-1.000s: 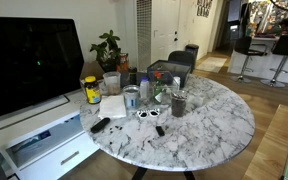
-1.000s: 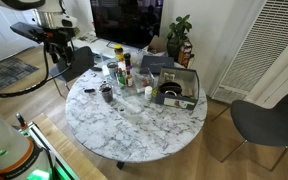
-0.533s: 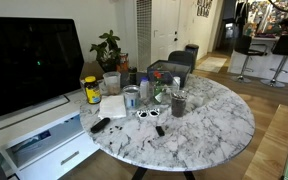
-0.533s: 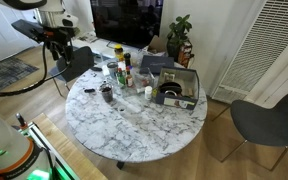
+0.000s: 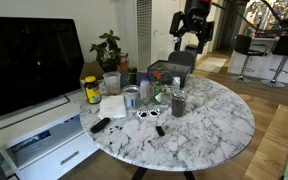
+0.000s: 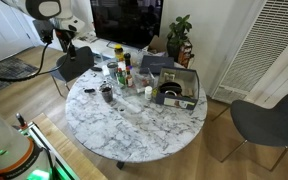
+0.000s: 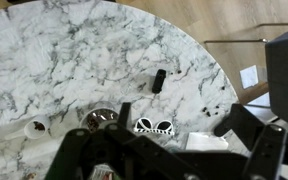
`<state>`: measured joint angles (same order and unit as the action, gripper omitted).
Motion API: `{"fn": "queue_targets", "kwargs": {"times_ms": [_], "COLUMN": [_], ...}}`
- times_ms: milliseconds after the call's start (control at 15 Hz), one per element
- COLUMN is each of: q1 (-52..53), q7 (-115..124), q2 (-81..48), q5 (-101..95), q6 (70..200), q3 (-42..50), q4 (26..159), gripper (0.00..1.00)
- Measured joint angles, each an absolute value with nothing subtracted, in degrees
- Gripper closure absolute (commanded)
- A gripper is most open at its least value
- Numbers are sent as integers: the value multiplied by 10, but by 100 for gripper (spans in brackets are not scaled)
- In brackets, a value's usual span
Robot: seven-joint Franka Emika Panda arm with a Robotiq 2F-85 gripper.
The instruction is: Move the toy car to the right
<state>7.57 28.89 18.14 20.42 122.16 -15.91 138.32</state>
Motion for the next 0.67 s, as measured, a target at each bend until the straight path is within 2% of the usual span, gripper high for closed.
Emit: {"fn": "queue_targets", "kwargs": {"times_ms": [400, 667], "q1": [37, 68], "q7": [556, 564], "q2": [49, 38], "q5": [122, 115], "q6": [1312, 1314], "q3": [-287, -255], "q4": [1352, 1349], "gripper": [0, 0]}}
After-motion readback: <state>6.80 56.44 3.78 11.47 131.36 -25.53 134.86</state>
